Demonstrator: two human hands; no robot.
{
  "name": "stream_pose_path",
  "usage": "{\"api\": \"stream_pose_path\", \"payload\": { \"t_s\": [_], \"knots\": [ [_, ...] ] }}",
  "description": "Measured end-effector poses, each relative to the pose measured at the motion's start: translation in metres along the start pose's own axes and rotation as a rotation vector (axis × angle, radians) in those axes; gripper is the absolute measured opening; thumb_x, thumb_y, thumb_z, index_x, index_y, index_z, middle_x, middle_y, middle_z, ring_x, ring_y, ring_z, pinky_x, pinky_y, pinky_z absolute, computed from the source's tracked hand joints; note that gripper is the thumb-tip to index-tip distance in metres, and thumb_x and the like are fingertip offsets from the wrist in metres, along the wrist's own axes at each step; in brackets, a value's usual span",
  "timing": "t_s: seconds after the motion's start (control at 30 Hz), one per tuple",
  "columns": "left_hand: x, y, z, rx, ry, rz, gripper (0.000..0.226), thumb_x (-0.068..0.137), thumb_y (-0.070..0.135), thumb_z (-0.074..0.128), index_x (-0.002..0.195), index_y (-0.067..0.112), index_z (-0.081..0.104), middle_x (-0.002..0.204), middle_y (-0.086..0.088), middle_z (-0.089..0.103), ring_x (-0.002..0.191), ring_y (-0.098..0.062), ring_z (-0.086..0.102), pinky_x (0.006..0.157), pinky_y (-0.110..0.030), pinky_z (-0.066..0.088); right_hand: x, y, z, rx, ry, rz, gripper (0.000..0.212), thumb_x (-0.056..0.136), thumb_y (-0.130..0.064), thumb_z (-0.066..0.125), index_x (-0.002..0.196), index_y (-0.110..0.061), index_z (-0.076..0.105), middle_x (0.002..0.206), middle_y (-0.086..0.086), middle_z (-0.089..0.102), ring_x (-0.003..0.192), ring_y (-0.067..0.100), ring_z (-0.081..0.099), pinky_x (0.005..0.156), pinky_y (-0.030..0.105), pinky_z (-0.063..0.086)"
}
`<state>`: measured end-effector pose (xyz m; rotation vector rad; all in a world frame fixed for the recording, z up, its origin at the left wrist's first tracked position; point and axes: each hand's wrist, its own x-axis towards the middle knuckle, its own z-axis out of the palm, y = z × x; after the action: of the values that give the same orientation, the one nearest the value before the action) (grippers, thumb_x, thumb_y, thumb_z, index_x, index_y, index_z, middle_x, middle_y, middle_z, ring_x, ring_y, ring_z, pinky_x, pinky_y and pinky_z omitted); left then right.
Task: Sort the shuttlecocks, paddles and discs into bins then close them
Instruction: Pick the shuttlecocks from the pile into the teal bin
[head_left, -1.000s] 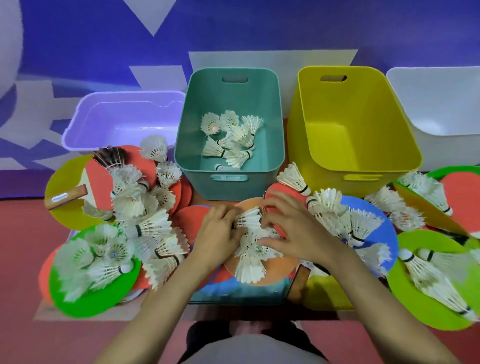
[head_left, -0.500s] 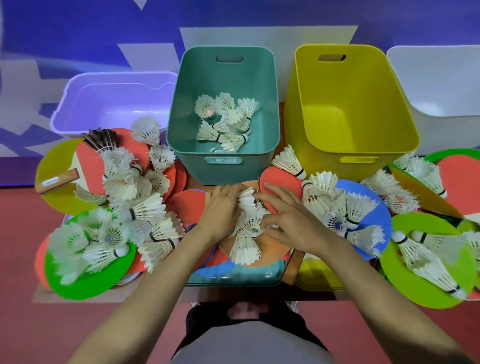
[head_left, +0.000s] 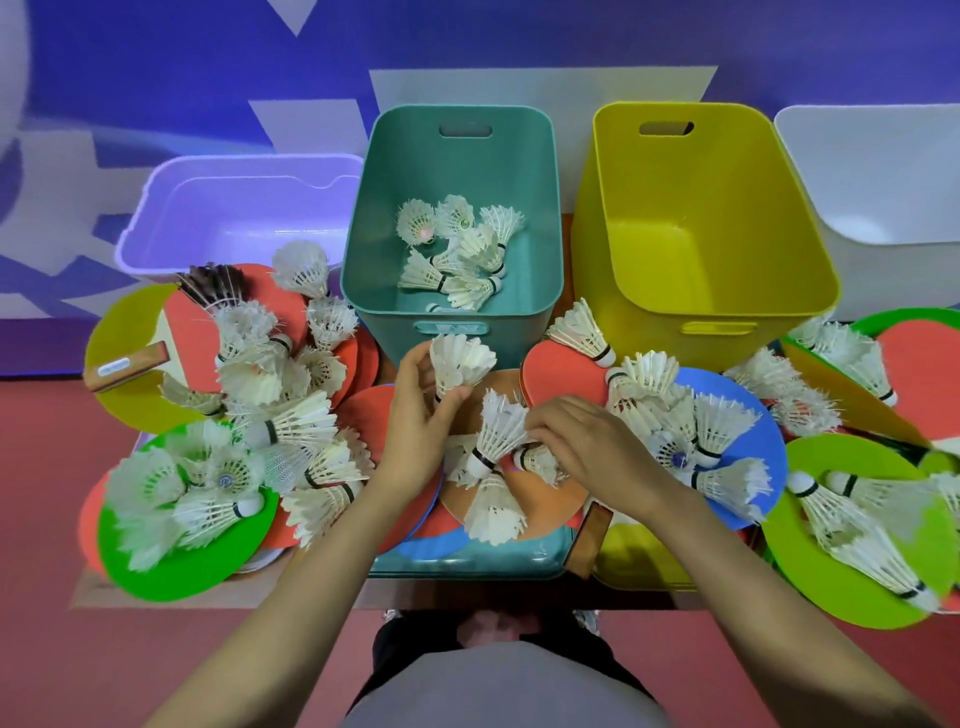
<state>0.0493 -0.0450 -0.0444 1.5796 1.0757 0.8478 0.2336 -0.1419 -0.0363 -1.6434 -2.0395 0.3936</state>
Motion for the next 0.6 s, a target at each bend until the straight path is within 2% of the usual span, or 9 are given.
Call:
{"api": "stream_pose_path", "payload": {
  "t_s": [0.07, 0.13, 0.2, 0.27, 0.33, 0.43, 0.53, 0.6],
  "knots": [
    [-0.003, 0.004, 0.001, -0.084, 0.028, -0.033, 0.044, 0.09, 0.003, 0.058, 0.128, 0.015, 0.038, 0.12, 0.009, 0.054, 0.107, 0.001, 0.055, 0.092, -0.02, 0.044, 0.0, -0.006, -0.004, 0.165, 0.017, 0.12, 0.015, 0.098, -0.021, 0.046, 0.1, -0.012, 0.058, 0.086, -0.008, 0.058, 0.077, 0.001, 0.051, 0.069, 0.016, 0.039],
    [-0.004, 0.004, 0.001, -0.143, 0.048, -0.041, 0.045, 0.091, 0.004, 0.057, 0.129, 0.015, 0.037, 0.123, 0.006, 0.055, 0.111, -0.005, 0.056, 0.094, -0.026, 0.046, 0.004, -0.01, -0.007, 0.34, 0.051, 0.236, 0.01, 0.098, -0.017, 0.048, 0.1, -0.013, 0.057, 0.08, -0.009, 0.056, 0.07, 0.002, 0.051, 0.062, 0.016, 0.038],
    [-0.004, 0.006, 0.001, -0.167, 0.064, -0.037, 0.045, 0.091, 0.006, 0.057, 0.129, 0.016, 0.036, 0.123, 0.005, 0.055, 0.111, -0.006, 0.056, 0.093, -0.024, 0.045, 0.009, -0.013, -0.01, 0.477, 0.121, 0.319, 0.007, 0.097, -0.015, 0.05, 0.097, -0.014, 0.056, 0.083, -0.005, 0.061, 0.074, 0.006, 0.056, 0.065, 0.018, 0.042],
    [-0.005, 0.011, 0.0, -0.179, 0.095, -0.029, 0.049, 0.09, 0.005, 0.058, 0.131, 0.014, 0.034, 0.12, 0.008, 0.054, 0.106, 0.002, 0.056, 0.088, -0.017, 0.044, 0.015, -0.016, -0.011, 0.541, 0.199, 0.361, 0.006, 0.096, -0.013, 0.051, 0.096, -0.016, 0.056, 0.09, -0.009, 0.063, 0.085, 0.0, 0.06, 0.074, 0.011, 0.044],
    [-0.006, 0.019, -0.002, -0.185, 0.142, -0.009, 0.059, 0.089, 0.0, 0.059, 0.137, 0.013, 0.028, 0.115, 0.01, 0.049, 0.097, 0.009, 0.055, 0.082, -0.011, 0.043, 0.02, -0.019, -0.015, 0.592, 0.25, 0.385, 0.009, 0.095, -0.012, 0.052, 0.096, -0.02, 0.057, 0.093, -0.013, 0.063, 0.09, -0.005, 0.059, 0.078, 0.008, 0.043],
    [-0.004, 0.029, -0.008, -0.173, 0.172, 0.052, 0.069, 0.088, 0.003, 0.061, 0.142, 0.026, 0.024, 0.109, -0.002, 0.043, 0.087, 0.003, 0.051, 0.075, -0.01, 0.044, 0.03, -0.023, -0.023, 0.654, 0.3, 0.383, 0.013, 0.095, -0.012, 0.053, 0.094, -0.024, 0.057, 0.094, -0.012, 0.063, 0.09, -0.004, 0.06, 0.08, 0.01, 0.045],
    [-0.001, 0.041, -0.013, -0.184, 0.167, 0.143, 0.057, 0.088, 0.0, 0.06, 0.136, 0.015, 0.034, 0.105, -0.007, 0.048, 0.083, 0.004, 0.052, 0.073, -0.009, 0.043, 0.041, -0.027, -0.034, 0.694, 0.34, 0.324, 0.016, 0.095, -0.01, 0.053, 0.095, -0.025, 0.057, 0.092, -0.011, 0.062, 0.089, 0.002, 0.06, 0.08, 0.016, 0.047],
    [0.004, 0.05, -0.015, -0.228, 0.172, 0.152, 0.048, 0.087, -0.002, 0.06, 0.129, 0.01, 0.038, 0.1, 0.008, 0.056, 0.08, 0.001, 0.056, 0.072, -0.012, 0.046, 0.05, -0.028, -0.043, 0.713, 0.369, 0.295, 0.016, 0.094, -0.008, 0.053, 0.095, -0.024, 0.057, 0.091, -0.008, 0.061, 0.088, 0.004, 0.059, 0.079, 0.018, 0.047]
  ]
}}
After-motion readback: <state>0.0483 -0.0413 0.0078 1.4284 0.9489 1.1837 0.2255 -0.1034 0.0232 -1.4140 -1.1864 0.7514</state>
